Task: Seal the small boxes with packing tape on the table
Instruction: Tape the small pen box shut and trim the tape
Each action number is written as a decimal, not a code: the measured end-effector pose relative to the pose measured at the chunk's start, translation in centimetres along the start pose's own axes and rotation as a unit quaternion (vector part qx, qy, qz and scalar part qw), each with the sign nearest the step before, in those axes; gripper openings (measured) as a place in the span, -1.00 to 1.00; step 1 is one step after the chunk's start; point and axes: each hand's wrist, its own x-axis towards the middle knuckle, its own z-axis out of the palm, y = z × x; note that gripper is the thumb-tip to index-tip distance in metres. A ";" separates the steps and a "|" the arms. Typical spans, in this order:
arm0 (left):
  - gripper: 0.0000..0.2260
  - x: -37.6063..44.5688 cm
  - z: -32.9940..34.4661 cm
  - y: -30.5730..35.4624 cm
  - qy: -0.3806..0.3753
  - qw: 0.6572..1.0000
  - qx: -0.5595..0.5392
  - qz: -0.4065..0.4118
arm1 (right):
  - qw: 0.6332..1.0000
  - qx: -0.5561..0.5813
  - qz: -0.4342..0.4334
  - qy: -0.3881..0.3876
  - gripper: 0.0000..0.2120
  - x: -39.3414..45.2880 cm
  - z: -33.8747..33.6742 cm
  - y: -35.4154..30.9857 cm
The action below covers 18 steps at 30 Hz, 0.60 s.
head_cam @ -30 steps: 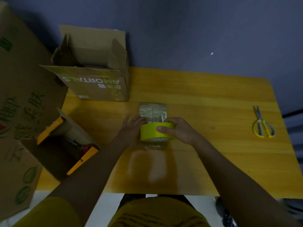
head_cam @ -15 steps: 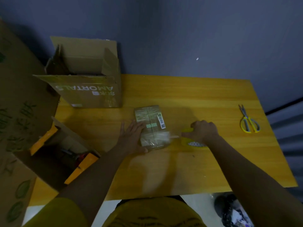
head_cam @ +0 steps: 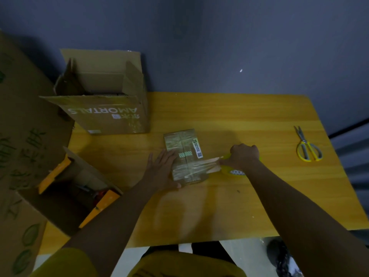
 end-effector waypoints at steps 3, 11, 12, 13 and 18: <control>0.02 0.1 0.1 0.0 -0.004 1.000 0.006 -0.005 | 1.000 0.003 0.007 0.004 -0.34 0.4 0.4 -0.4; 0.03 0.3 0.2 0.2 -0.010 1.000 0.008 -0.021 | 1.000 0.003 0.022 -0.012 -0.42 1.4 0.6 -1.9; 0.04 0.3 0.0 0.3 -0.014 1.000 0.015 -0.024 | 1.000 0.000 0.019 -0.013 -0.42 1.6 0.6 -2.1; 0.04 0.3 -0.2 0.5 -0.016 0.999 0.025 -0.027 | 1.000 -0.004 0.017 -0.012 -0.43 1.7 0.6 -2.3; 0.00 0.6 -1.4 2.8 -0.031 0.993 0.094 -0.063 | 0.999 -0.042 0.004 -0.010 -0.57 1.7 1.0 -3.4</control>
